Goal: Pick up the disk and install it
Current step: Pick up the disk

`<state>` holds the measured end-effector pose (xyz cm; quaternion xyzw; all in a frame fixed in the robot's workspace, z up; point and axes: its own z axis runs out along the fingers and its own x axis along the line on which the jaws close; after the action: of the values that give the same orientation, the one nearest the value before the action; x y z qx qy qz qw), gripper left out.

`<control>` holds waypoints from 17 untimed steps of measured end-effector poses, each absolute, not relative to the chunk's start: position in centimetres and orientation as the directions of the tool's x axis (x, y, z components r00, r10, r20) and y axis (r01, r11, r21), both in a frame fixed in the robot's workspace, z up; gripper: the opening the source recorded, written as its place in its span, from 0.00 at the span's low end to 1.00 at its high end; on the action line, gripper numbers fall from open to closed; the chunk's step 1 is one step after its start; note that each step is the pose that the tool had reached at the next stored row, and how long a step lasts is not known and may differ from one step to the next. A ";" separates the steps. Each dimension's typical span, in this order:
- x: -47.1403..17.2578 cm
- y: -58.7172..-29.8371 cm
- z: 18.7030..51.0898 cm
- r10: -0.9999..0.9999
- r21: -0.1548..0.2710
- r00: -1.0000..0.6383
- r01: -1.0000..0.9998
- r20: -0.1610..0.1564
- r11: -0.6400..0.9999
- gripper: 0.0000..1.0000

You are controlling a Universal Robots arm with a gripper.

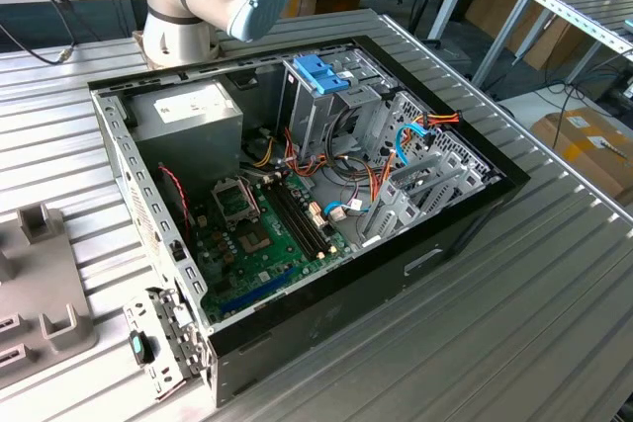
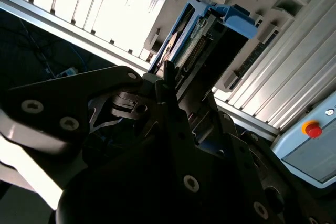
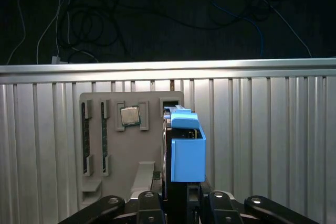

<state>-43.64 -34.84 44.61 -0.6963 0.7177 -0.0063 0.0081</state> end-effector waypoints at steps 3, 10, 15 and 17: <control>-43.6 -34.8 44.6 -1.000 -0.020 -0.030 -0.999 -0.003 0.030 0.35; -43.6 -34.8 45.2 -1.000 -0.020 -0.030 -0.999 -0.003 0.030 0.35; -43.6 -34.8 45.9 -1.000 -0.020 -0.030 -0.999 -0.003 0.030 0.35; -43.6 -34.8 46.2 -1.000 -0.020 -0.030 -0.999 -0.003 0.030 0.35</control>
<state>-43.64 -34.84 46.23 -0.6963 0.7177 -0.0063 0.0080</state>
